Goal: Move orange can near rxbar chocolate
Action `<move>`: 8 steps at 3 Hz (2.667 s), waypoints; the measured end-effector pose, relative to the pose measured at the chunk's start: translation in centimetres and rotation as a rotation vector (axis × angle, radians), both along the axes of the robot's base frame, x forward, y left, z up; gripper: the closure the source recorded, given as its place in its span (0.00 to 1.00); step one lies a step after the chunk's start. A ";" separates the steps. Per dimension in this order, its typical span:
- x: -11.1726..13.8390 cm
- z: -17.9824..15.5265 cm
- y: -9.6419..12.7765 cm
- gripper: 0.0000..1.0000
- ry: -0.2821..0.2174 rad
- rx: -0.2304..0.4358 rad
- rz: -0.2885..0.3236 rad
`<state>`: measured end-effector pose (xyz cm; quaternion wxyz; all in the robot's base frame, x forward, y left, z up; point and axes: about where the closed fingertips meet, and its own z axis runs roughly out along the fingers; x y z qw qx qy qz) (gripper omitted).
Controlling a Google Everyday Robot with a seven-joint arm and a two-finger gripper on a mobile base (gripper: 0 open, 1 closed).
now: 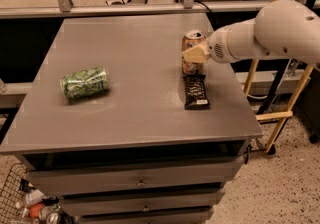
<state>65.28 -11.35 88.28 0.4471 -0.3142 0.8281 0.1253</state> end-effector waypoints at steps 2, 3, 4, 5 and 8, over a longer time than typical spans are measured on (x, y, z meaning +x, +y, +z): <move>0.2 -0.7 0.2 0.74 0.001 0.012 0.003; 0.2 -0.6 0.2 0.51 0.001 0.012 0.003; 0.2 -0.6 0.2 0.27 0.001 0.012 0.003; 0.2 -0.6 0.2 0.04 0.001 0.012 0.003; -4.8 1.8 -7.2 0.00 -0.024 -0.077 -0.112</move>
Offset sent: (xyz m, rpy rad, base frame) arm 0.0022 0.0016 -0.0071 0.0108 0.0005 0.0016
